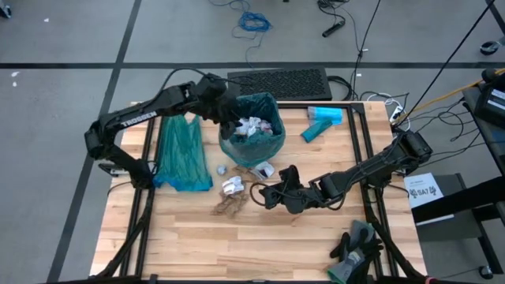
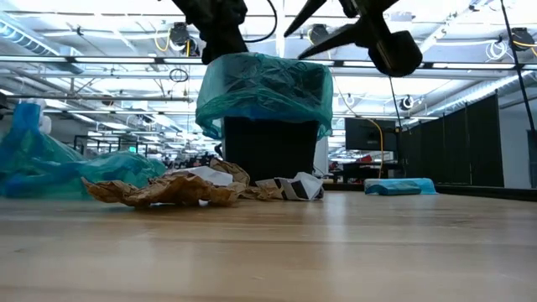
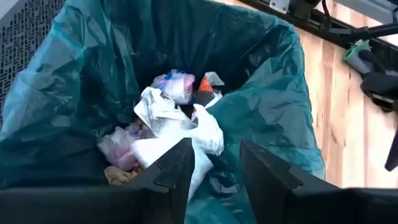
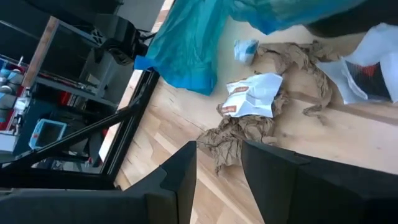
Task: Place trash/remove bag and relplace
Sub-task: Put the white paper into the blue trash bag inside the black trash bin
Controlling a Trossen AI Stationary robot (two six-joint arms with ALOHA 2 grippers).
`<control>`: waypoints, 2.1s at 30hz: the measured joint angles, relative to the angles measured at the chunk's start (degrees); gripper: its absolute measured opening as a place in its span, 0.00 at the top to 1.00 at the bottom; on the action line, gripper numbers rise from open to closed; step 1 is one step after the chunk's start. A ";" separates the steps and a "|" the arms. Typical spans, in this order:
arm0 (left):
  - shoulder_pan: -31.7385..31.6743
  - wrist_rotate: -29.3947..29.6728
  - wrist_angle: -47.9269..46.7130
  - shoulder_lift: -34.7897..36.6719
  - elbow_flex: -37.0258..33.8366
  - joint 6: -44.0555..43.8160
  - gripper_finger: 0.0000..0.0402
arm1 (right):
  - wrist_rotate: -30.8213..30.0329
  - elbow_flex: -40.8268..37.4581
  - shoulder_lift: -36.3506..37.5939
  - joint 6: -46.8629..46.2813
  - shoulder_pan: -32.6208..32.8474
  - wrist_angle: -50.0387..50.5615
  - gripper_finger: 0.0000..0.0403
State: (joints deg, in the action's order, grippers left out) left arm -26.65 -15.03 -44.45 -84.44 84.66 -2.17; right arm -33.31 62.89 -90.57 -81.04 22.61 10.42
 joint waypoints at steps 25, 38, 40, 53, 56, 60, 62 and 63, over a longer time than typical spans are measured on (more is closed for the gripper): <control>15.76 4.46 -17.95 32.12 -25.23 -21.12 0.66 | 22.00 2.77 -5.65 19.48 -6.78 -4.84 0.70; 25.37 8.22 -8.40 47.17 -46.13 -44.05 0.66 | 29.21 18.06 -10.18 43.96 -14.06 9.77 0.73; 25.62 8.22 -8.39 47.29 -46.90 -44.04 0.66 | 29.20 21.18 -12.89 46.65 -14.51 10.27 0.73; 25.64 8.55 -8.60 47.28 -47.74 -41.24 0.66 | 29.19 36.95 -28.39 58.80 -14.71 17.27 0.68; 25.64 8.50 -8.58 47.24 -47.74 -40.94 0.66 | 29.18 39.25 -30.86 61.43 -14.71 18.95 0.63; 25.64 8.45 -8.60 47.22 -47.74 -40.45 0.66 | 29.15 40.13 -33.76 65.65 -14.78 19.28 0.54; 25.64 8.44 -8.72 47.25 -47.74 -40.39 0.66 | 28.67 40.97 -34.99 68.01 -14.78 19.32 0.50; 25.64 8.43 -8.72 47.25 -47.74 -40.39 0.66 | 28.52 41.33 -35.48 69.13 -14.78 19.15 0.48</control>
State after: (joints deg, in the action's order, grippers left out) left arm -1.02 -6.59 -53.17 -37.19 36.93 -42.57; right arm -4.80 104.22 -126.05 -11.91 7.84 29.57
